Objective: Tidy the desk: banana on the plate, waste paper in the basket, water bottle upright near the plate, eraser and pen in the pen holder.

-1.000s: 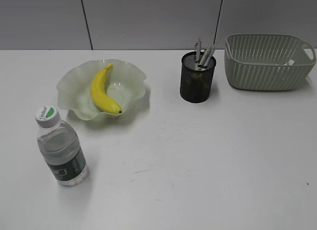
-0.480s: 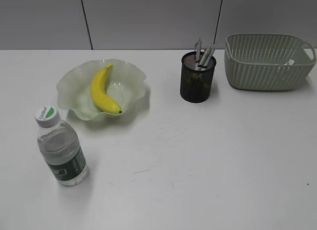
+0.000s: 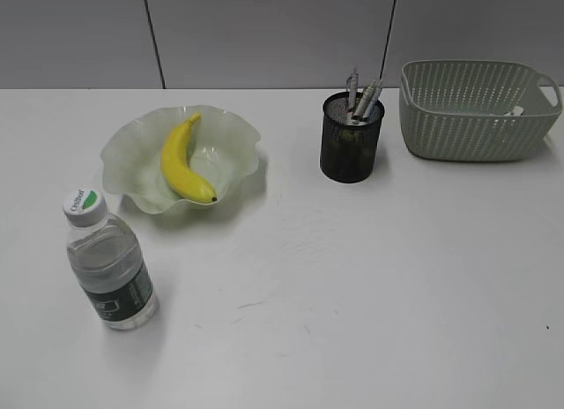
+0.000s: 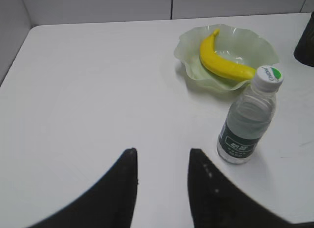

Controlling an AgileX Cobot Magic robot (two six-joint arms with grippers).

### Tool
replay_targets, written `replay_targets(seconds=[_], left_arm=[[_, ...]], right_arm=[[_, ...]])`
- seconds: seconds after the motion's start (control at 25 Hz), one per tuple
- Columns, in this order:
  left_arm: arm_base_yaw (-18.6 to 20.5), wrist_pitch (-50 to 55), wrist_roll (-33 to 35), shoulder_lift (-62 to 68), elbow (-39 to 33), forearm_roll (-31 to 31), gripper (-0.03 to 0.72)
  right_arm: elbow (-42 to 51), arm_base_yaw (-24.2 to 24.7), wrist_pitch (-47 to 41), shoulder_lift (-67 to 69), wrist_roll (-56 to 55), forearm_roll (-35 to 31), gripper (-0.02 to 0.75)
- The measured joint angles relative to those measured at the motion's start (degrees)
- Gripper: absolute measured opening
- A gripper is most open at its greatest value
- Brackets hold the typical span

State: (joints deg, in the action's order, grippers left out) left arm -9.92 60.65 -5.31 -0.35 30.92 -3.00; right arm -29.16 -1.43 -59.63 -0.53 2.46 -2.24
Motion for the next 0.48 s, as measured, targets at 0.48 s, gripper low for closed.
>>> replay_targets(seconds=[0.48], left_arm=[[0.0, 0.0, 0.6, 0.0, 0.0, 2.3, 0.256]], right_arm=[[0.0, 0.0, 0.0, -0.1, 0.0, -0.2, 0.237]])
